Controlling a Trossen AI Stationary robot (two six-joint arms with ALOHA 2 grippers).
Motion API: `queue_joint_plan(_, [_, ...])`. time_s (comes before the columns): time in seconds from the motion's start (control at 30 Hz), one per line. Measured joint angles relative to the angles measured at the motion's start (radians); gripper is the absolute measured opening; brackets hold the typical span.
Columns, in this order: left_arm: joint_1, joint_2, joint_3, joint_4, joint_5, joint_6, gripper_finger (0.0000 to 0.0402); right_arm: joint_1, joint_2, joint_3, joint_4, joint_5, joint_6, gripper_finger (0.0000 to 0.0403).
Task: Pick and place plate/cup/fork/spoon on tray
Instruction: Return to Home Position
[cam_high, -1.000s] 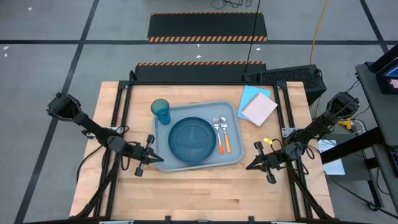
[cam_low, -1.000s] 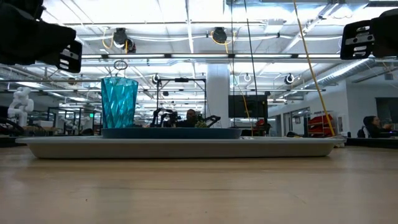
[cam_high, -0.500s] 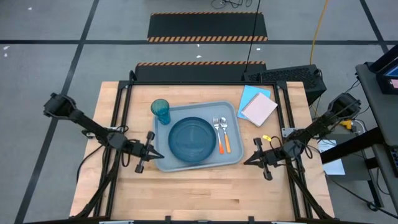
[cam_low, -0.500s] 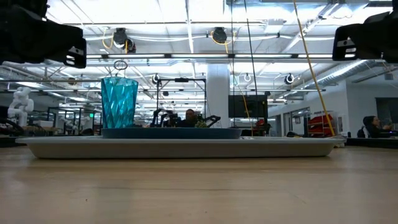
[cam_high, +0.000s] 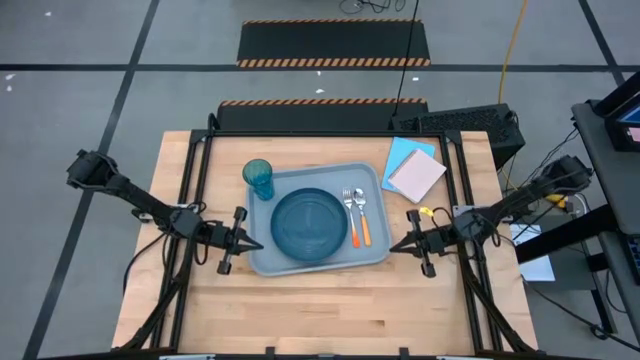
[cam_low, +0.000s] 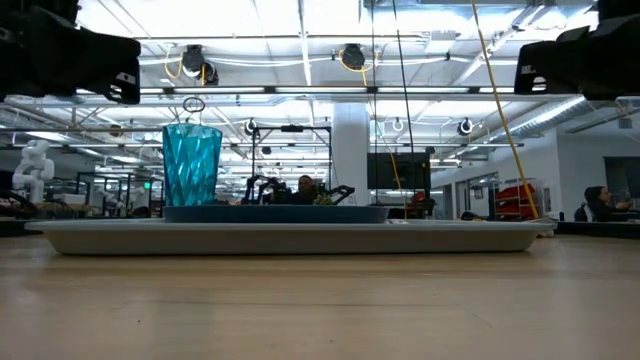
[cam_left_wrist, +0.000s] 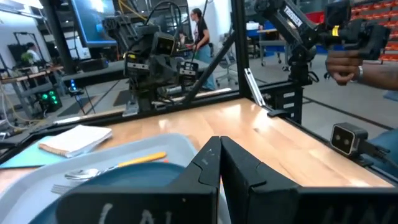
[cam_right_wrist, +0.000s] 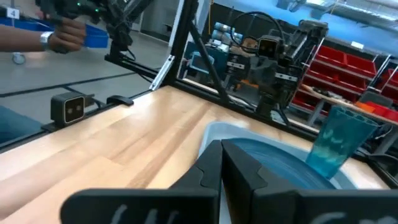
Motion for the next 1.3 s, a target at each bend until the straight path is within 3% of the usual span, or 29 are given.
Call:
queue_joint_plan(0.3, [0.0,0.0,0.0,-0.006,-0.005,-0.016,0.001,-0.186,-0.077,0.0,-0.076,-0.241,0.046,0.0])
queue_joint_plan(0.53, [0.0,0.0,0.0,-0.006,-0.005,-0.019,0.001,-0.294,-0.11,0.0,-0.09,-0.264,0.06,0.0])
queue_joint_plan(0.73, [0.0,0.0,0.0,-0.006,-0.005,-0.019,0.001,-0.357,-0.116,0.0,-0.128,-0.38,0.079,0.0])
queue_joint_plan(0.8, [0.0,0.0,0.0,-0.006,-0.005,-0.027,0.001,-0.371,-0.116,0.0,-0.136,-0.372,0.093,0.0])
queue_joint_plan(0.97, [0.0,0.001,0.0,-0.033,-0.005,-0.065,0.001,-0.391,-0.121,0.0,-0.137,-0.205,0.138,0.0])
queue_joint_plan(1.3, [0.0,0.001,0.0,-0.054,-0.005,-0.109,0.001,-0.433,-0.26,0.0,-0.249,-0.252,0.083,0.0])
